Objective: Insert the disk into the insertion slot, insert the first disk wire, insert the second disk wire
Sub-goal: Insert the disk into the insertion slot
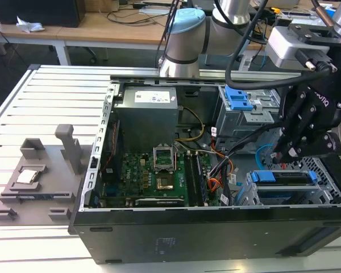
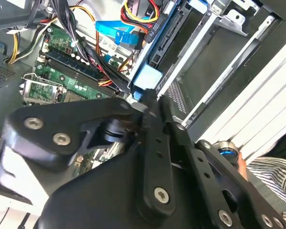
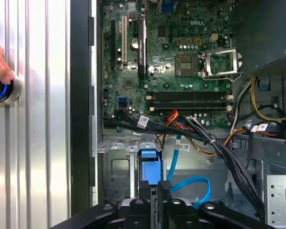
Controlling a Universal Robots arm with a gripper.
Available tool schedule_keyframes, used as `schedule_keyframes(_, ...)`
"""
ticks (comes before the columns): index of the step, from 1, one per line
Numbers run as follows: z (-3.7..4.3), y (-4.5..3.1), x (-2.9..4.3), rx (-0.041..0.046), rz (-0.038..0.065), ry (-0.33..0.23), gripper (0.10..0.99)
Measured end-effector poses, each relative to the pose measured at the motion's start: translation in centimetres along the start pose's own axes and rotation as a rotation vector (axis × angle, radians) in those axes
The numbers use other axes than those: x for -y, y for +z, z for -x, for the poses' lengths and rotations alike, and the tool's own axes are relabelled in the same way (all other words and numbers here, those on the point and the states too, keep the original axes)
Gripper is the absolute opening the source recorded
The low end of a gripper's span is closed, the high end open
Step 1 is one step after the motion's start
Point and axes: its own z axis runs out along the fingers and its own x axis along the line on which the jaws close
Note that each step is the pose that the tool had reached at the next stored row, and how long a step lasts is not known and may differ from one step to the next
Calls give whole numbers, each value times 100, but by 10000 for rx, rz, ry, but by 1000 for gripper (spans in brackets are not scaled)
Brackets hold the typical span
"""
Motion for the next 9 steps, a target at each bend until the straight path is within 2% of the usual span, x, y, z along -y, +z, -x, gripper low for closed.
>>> schedule_keyframes(1,0,1,0,0,0,0,118)
schedule_keyframes(6,0,2,1,1,0,1,106)
schedule_keyframes(7,0,6,18,6,2,0,106)
schedule_keyframes(9,2,22,96,0,33,0,106)
